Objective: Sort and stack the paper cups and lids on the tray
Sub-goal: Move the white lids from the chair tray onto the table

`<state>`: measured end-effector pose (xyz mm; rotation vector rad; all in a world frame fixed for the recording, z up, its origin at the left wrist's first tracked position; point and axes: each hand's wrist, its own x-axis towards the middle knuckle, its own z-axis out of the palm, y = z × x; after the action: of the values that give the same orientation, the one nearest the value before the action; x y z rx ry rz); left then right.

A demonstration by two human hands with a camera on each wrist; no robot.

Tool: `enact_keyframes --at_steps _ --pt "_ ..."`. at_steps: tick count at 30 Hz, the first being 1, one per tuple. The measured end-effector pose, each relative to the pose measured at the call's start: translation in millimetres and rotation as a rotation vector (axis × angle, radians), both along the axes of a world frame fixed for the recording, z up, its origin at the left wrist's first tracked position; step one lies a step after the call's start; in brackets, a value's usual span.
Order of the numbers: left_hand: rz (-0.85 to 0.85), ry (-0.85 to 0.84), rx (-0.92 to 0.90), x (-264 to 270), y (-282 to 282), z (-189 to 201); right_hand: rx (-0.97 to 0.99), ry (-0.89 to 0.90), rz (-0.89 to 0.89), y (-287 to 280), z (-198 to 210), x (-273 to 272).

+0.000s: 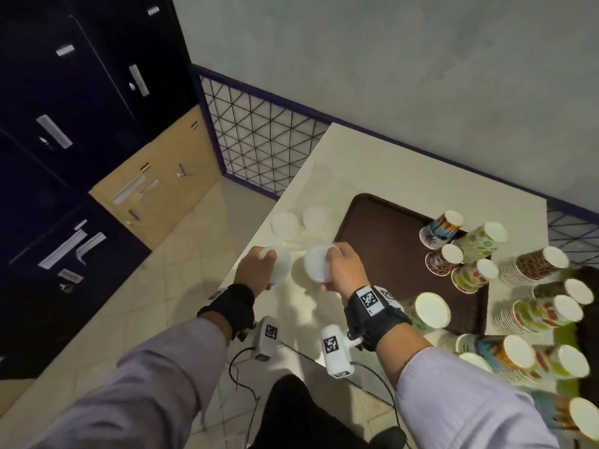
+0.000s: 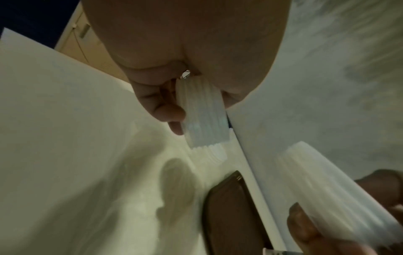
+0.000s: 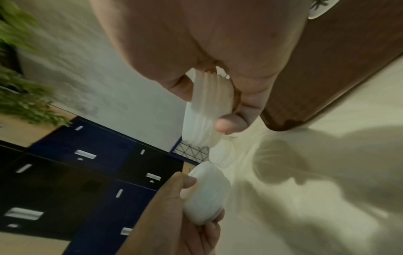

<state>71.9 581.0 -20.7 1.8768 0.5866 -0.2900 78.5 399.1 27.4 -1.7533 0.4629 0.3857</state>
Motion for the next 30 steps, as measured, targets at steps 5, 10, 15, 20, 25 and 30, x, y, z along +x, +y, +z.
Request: enact_keyframes --at_steps 5,10,15,20,25,30 --pt "-0.007 0.035 0.039 24 5 -35 -0.158 0.047 0.020 10 -38 27" --pt "-0.031 0.069 0.036 35 14 -62 -0.241 0.049 0.009 21 -71 52" --pt "-0.104 0.063 0.166 34 23 -79 -0.292 0.077 0.047 30 -95 65" --pt "-0.116 0.095 0.259 33 29 -86 -0.470 0.103 0.141 36 -108 67" --pt "-0.117 0.057 0.267 34 31 -85 -0.580 0.100 0.216 45 -104 64" --pt "-0.052 -0.014 0.304 32 29 -63 -0.625 0.053 0.209 42 -81 55"
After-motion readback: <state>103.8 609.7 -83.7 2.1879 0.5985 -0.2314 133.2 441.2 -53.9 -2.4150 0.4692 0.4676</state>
